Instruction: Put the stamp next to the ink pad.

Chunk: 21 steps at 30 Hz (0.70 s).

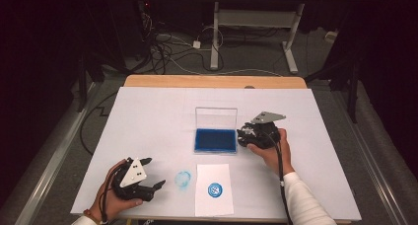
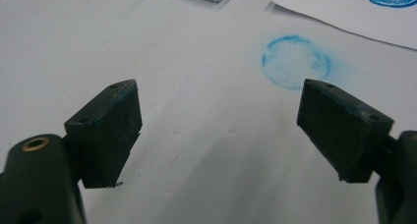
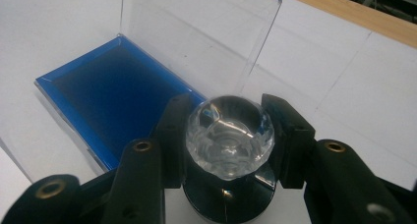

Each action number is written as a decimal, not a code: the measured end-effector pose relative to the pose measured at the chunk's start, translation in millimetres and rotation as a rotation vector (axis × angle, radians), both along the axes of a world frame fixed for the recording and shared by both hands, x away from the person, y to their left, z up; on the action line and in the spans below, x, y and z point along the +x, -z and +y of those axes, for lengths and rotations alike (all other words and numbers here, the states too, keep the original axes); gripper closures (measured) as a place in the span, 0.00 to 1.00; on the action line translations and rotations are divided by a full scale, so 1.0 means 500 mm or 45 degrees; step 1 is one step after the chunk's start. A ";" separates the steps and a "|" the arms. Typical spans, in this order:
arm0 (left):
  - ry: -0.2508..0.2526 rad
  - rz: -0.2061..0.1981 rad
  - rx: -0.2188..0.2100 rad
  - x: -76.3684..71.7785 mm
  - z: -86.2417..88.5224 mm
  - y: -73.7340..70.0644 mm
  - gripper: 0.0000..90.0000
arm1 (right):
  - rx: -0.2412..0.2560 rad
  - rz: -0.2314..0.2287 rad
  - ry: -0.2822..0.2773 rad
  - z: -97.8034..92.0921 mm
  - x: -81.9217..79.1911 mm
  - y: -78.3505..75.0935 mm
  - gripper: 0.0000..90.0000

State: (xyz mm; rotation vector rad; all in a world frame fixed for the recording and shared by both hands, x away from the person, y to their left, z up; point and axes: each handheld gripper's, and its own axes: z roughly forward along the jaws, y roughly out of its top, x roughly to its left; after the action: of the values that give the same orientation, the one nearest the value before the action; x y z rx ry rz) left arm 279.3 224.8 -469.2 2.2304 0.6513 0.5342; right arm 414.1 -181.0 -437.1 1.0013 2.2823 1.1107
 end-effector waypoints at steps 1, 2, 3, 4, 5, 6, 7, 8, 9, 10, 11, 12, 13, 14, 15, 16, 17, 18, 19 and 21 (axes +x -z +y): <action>-0.001 0.000 -0.002 0.000 0.001 0.000 0.18 | 0.004 0.007 0.002 0.000 0.000 0.001 0.63; -0.001 0.000 0.000 0.000 0.001 0.000 0.18 | -0.005 0.004 0.006 0.000 -0.001 0.003 0.63; -0.001 0.001 0.002 0.000 0.000 0.000 0.18 | -0.011 0.007 0.014 0.000 -0.001 0.006 0.63; 0.001 0.002 0.002 0.000 0.000 0.000 0.18 | -0.014 0.011 0.013 0.000 -0.001 0.009 0.63; 0.004 0.002 0.002 -0.001 0.000 0.000 0.18 | -0.012 0.012 0.017 -0.001 -0.001 0.012 0.63; 0.007 -0.002 0.004 -0.001 -0.001 0.000 0.18 | 0.003 0.014 0.021 -0.003 0.000 0.013 0.63; 0.008 -0.002 0.003 -0.001 -0.001 -0.001 0.18 | 0.008 0.016 0.023 -0.005 0.000 0.014 0.63; 0.006 -0.001 0.002 -0.001 0.000 0.000 0.18 | 0.014 0.020 0.029 -0.006 0.000 0.014 0.63; 0.004 0.000 0.003 0.000 0.000 0.000 0.18 | 0.016 0.020 0.033 -0.008 -0.001 0.015 0.62; 0.003 0.000 0.001 0.000 0.000 0.000 0.18 | 0.016 0.020 0.037 -0.009 0.000 0.015 0.60; 0.005 0.001 0.000 0.000 0.000 0.000 0.18 | 0.013 0.024 0.043 -0.011 0.000 0.016 0.60; 0.007 0.001 0.003 0.000 -0.001 0.000 0.18 | 0.018 0.025 0.043 -0.012 0.000 0.016 0.59; 0.009 0.001 0.004 0.000 -0.001 0.000 0.18 | 0.017 0.022 0.043 -0.012 0.000 0.016 0.58; 0.011 0.002 0.005 0.000 -0.001 0.000 0.18 | 0.014 0.016 0.051 -0.013 -0.001 0.014 0.56; 0.012 0.000 0.008 0.000 -0.002 -0.001 0.18 | 0.014 0.003 0.052 -0.014 0.000 0.012 0.54; 0.010 -0.004 0.010 0.001 -0.002 -0.001 0.18 | 0.025 0.002 0.055 -0.014 -0.002 0.011 0.53; 0.009 -0.002 0.010 0.001 -0.001 -0.002 0.18 | 0.024 -0.001 0.057 -0.014 -0.003 0.009 0.51; 0.008 -0.004 0.010 0.001 -0.001 -0.002 0.18 | 0.012 -0.013 0.059 -0.014 -0.003 0.008 0.49; 0.006 -0.009 0.009 0.001 0.001 -0.003 0.18 | 0.000 -0.025 0.059 -0.014 -0.004 0.006 0.48; 0.000 -0.009 0.005 0.001 0.002 -0.004 0.18 | -0.012 -0.051 0.073 -0.014 -0.007 0.002 0.44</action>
State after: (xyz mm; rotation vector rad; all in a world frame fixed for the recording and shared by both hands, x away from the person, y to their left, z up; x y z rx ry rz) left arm 280.0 225.9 -467.3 2.2311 0.6468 0.5432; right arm 410.7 -188.0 -438.0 1.0250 2.2113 1.0863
